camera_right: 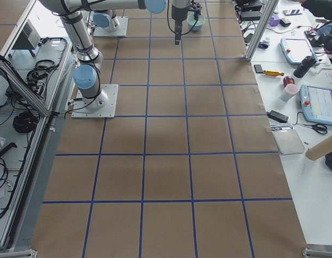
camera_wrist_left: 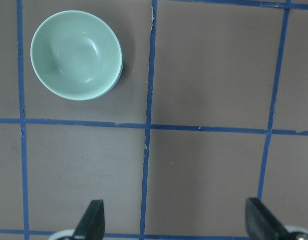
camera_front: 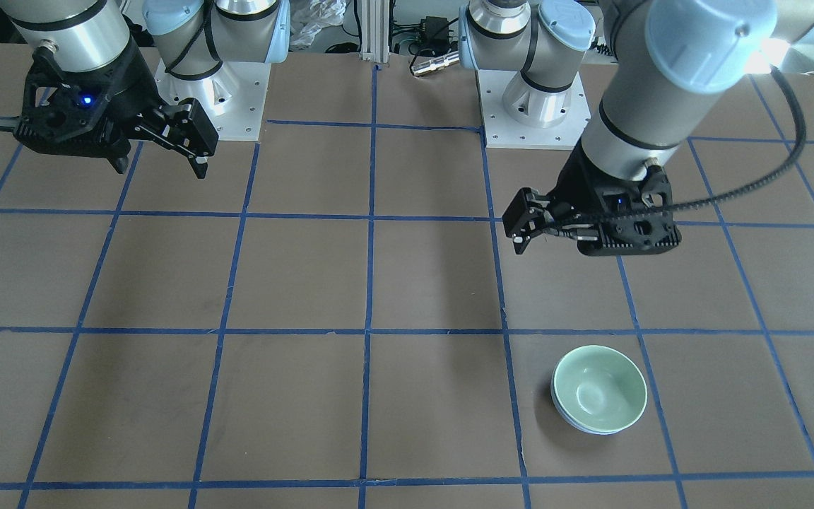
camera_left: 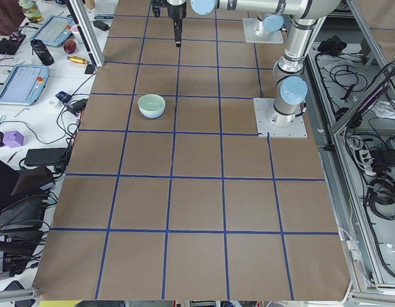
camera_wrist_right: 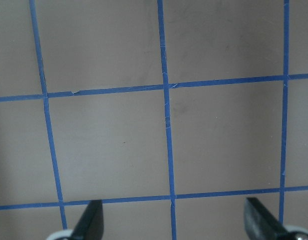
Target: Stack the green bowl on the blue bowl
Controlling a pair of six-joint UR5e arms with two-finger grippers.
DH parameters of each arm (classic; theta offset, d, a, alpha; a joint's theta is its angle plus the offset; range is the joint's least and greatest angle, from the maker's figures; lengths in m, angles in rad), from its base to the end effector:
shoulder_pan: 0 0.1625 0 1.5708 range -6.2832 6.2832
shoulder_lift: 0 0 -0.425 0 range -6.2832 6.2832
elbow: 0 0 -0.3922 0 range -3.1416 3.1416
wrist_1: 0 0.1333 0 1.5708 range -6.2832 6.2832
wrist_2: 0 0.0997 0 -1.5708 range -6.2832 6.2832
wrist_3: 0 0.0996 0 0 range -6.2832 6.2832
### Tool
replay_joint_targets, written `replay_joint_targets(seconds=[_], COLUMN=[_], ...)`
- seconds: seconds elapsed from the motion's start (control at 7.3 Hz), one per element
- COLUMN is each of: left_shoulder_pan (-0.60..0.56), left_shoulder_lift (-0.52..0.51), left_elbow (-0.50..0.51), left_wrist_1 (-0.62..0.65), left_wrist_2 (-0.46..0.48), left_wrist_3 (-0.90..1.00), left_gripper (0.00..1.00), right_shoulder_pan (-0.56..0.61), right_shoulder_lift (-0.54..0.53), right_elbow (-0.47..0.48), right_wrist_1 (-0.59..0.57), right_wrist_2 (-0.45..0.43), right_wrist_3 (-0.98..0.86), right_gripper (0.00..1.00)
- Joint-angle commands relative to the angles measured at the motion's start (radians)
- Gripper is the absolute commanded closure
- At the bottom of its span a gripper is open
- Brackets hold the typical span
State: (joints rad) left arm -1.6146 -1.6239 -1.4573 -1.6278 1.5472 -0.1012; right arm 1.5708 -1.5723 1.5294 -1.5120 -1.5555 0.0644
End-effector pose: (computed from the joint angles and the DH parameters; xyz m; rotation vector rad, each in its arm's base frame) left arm -0.1580 -0.5076 0.5113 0.0894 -3.1165 0.0026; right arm 0.1348 -0.4893 0.5032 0.1009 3.1251 0.0256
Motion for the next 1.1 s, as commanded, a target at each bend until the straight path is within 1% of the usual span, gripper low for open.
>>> replay_joint_targets(seconds=[0.0,0.27,0.96], left_shoulder_pan=[0.005,0.015,0.013], left_shoulder_lift=[0.068,0.061,0.072], left_elbow=[-0.024,-0.064,-0.071], left_wrist_1=[-0.066,0.05,0.055], left_wrist_2=[-0.004,-0.004,-0.001], left_wrist_3=[0.017,0.018,0.023], left_gripper=[0.0,0.0,0.0], right_shoulder_pan=[0.0,0.0,0.0], right_shoulder_lift=[0.0,0.0,0.0], right_elbow=[0.0,0.0,0.0], right_wrist_1=[0.001,0.001,0.001], right_wrist_2=[0.0,0.0,0.0], right_wrist_3=[0.0,0.0,0.0], right_gripper=[0.0,0.0,0.0])
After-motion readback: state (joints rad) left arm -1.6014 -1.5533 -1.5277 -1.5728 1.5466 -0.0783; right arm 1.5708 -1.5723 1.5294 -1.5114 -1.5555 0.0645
